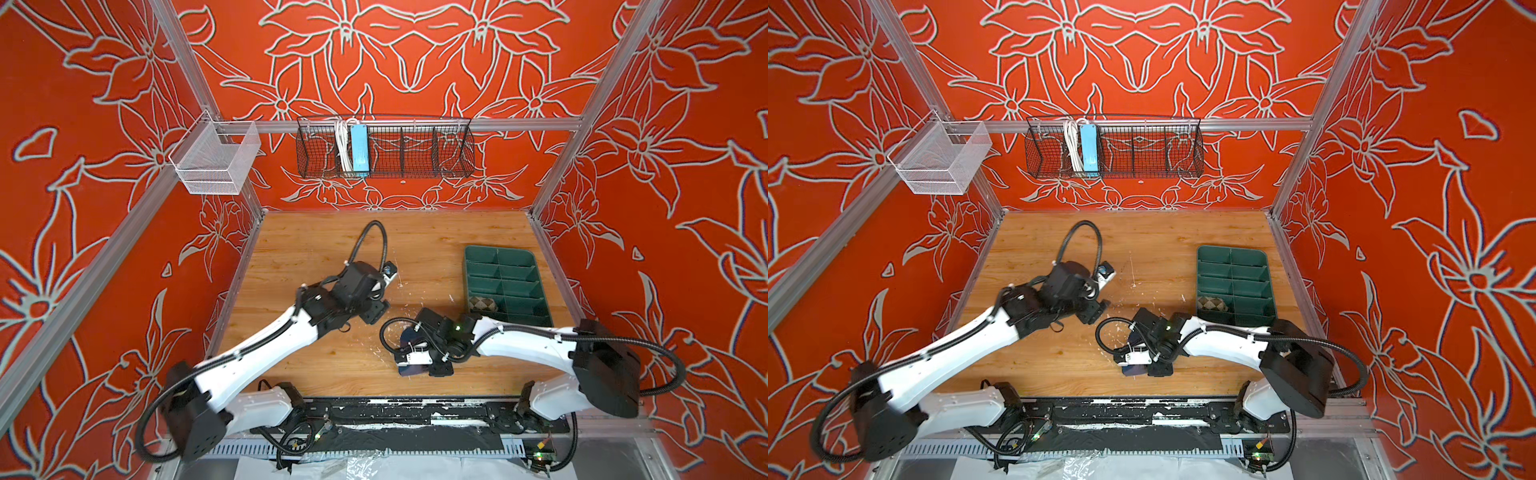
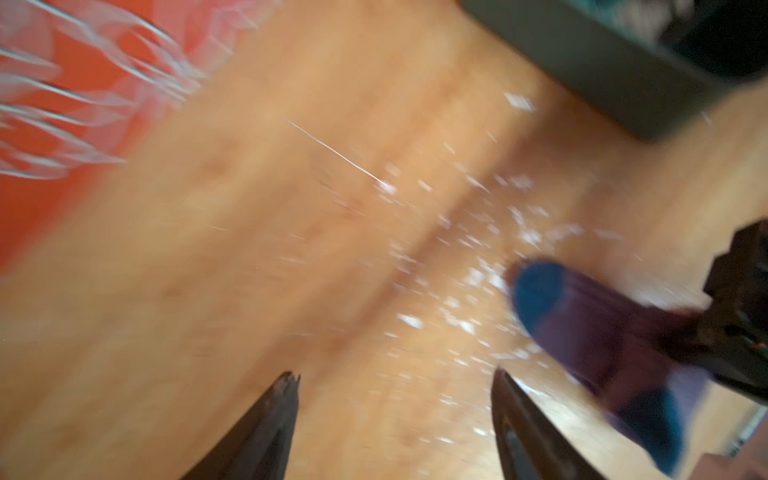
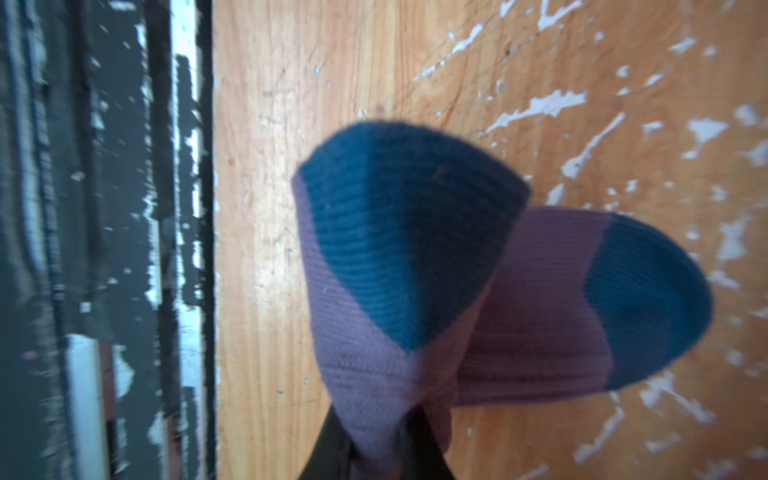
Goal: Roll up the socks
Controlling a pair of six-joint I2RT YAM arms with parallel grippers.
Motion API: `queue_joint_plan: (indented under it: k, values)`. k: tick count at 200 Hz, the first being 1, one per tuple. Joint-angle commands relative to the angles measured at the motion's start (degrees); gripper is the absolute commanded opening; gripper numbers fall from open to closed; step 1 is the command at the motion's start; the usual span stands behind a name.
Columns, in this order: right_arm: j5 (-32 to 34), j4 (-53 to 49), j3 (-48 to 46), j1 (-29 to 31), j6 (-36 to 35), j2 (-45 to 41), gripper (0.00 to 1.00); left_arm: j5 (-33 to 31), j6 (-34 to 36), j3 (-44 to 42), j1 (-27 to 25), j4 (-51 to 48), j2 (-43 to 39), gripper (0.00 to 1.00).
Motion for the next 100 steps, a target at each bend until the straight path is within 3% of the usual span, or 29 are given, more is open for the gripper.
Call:
queue_joint_plan:
  k: [1, 33, 47, 64, 100]
  values:
    - [-9.28, -9.85, 3.52, -2.74, -0.73, 6.10, 0.00, -7.67, 10.31, -4.41, 0.12, 4.63, -12.80, 0.72]
    - [-10.76, -12.65, 9.21, -5.07, -1.64, 13.46, 0.00, 14.87, 22.54, -8.23, -0.67, 0.42, -28.72, 0.70]
    - [-11.84, -13.71, 11.68, -6.01, -2.59, 16.87, 0.00, 19.48, 24.70, -9.40, -2.64, -1.75, -30.62, 0.71]
    - [-12.37, -14.53, 14.32, -7.31, -3.72, 20.44, 0.00, 16.99, 26.72, -11.82, -7.66, -3.13, -28.76, 0.70]
    - [-12.37, -18.12, 19.88, -9.34, -5.37, 26.74, 0.00, 3.27, 34.36, -20.69, -24.37, 5.04, -18.09, 0.72]
